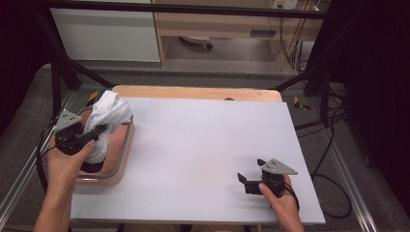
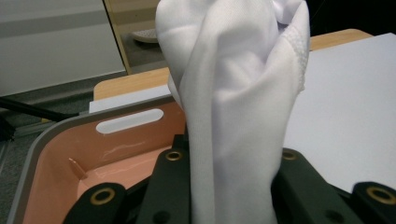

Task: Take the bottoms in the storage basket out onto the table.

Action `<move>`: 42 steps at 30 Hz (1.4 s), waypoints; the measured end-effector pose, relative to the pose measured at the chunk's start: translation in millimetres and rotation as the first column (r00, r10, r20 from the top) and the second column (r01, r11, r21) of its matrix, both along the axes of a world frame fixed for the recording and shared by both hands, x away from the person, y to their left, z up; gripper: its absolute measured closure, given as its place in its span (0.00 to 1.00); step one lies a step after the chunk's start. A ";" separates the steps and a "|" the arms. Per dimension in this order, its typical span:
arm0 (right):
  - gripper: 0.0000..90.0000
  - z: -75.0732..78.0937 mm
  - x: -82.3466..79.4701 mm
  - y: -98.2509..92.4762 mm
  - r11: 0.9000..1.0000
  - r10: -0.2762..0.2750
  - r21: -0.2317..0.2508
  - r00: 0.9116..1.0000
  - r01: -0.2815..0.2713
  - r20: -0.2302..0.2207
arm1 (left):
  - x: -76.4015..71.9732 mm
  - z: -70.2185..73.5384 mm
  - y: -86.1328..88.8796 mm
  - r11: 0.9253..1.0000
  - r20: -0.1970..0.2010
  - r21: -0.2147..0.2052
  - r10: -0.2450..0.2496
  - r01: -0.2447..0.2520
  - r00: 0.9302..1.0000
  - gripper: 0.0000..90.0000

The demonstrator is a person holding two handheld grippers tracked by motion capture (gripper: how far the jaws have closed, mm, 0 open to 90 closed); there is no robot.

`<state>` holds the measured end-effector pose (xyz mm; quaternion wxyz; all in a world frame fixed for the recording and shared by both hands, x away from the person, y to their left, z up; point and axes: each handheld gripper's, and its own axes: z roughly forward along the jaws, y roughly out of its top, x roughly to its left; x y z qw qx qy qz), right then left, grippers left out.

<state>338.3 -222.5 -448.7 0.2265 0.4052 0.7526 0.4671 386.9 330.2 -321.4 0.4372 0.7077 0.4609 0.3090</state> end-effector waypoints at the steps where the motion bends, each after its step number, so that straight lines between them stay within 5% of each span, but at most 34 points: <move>1: 0.07 0.0 0.0 0.0 1.000 0.000 0.000 1.000 0.000 0.000 | -1.0 1.1 -0.5 1.000 -0.002 -0.004 -0.001 0.001 1.000 0.85; 14: 0.07 -0.7 0.4 2.7 1.000 0.011 -0.006 1.000 -0.011 -0.004 | -8.6 11.2 -22.5 0.998 0.026 0.004 -0.061 0.061 0.998 0.85; 27: 0.07 -1.7 2.4 2.5 1.000 0.011 -0.010 1.000 -0.011 -0.016 | -9.9 6.0 -42.3 0.992 0.014 0.026 -0.122 0.122 0.992 0.85; 42: 0.06 1.5 1.2 0.4 1.000 0.001 0.011 1.000 -0.001 -0.002 | -20.6 16.9 -64.1 0.982 0.036 -0.002 -0.190 0.190 0.981 0.85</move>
